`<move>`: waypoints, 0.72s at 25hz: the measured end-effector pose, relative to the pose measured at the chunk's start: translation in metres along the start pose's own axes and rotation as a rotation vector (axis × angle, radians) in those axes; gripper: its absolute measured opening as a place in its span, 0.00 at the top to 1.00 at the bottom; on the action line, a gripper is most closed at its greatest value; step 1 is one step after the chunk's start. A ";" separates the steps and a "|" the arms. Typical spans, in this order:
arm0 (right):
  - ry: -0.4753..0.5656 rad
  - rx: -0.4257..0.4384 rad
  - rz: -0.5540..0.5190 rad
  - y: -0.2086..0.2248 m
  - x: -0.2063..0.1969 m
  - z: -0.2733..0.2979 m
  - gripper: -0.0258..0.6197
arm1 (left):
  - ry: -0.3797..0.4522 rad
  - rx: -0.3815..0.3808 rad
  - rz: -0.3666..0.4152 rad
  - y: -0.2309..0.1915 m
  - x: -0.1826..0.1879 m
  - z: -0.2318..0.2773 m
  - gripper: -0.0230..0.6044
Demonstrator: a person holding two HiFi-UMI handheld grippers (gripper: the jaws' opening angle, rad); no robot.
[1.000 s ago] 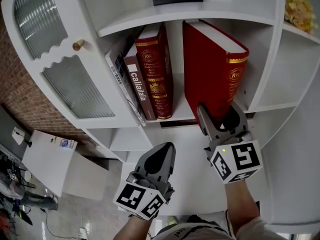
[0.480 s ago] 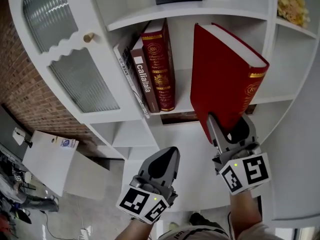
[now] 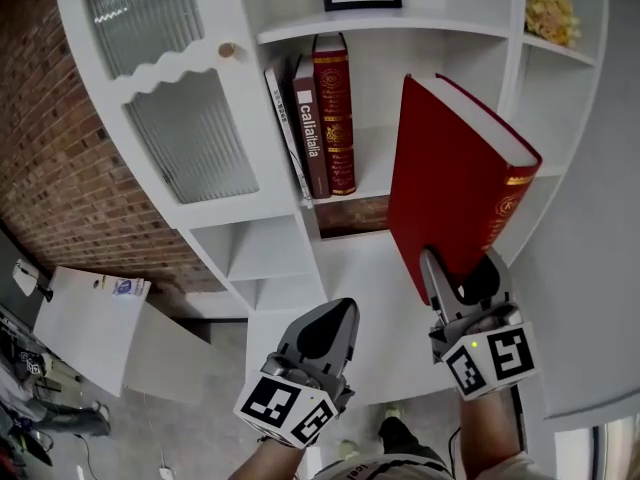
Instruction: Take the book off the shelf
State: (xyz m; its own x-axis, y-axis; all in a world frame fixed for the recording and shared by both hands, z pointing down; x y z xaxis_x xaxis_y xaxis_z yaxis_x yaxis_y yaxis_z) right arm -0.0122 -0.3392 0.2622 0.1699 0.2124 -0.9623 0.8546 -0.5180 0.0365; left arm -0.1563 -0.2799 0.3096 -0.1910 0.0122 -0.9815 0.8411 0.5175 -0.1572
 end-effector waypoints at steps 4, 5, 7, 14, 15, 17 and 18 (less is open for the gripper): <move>-0.005 -0.011 -0.026 -0.021 0.003 -0.023 0.58 | 0.011 -0.020 0.002 0.011 0.004 -0.022 0.95; -0.007 -0.012 -0.028 -0.027 0.002 -0.027 0.58 | 0.015 -0.026 0.003 0.012 0.005 -0.026 0.95; -0.012 -0.014 -0.031 -0.039 0.000 -0.030 0.58 | 0.020 -0.039 0.002 0.009 0.009 -0.033 0.95; -0.043 -0.031 -0.017 -0.045 -0.018 -0.027 0.58 | -0.009 -0.069 -0.018 0.000 0.001 -0.024 0.95; -0.037 -0.033 -0.022 -0.042 -0.015 -0.037 0.58 | -0.001 -0.077 -0.012 0.010 0.001 -0.026 0.95; -0.027 -0.037 -0.030 -0.042 -0.007 -0.056 0.58 | 0.013 -0.090 -0.005 0.029 0.002 -0.032 0.95; -0.025 -0.038 -0.033 -0.044 -0.004 -0.063 0.58 | 0.018 -0.095 -0.003 0.034 0.004 -0.036 0.95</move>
State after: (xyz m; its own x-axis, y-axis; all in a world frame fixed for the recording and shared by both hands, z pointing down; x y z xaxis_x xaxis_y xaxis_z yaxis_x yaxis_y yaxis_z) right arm -0.0192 -0.2655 0.2812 0.1294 0.2083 -0.9695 0.8778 -0.4789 0.0143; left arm -0.1468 -0.2311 0.3046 -0.2032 0.0252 -0.9788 0.7889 0.5964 -0.1485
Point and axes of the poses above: the fingertips, and each gripper's own axes: z forward along the fingers, y to its right, x out of its top, the point moved 2 cm from there along -z, backward along the fingers, and after that the axes turned 2 degrees about z, right-handed, at the moved point
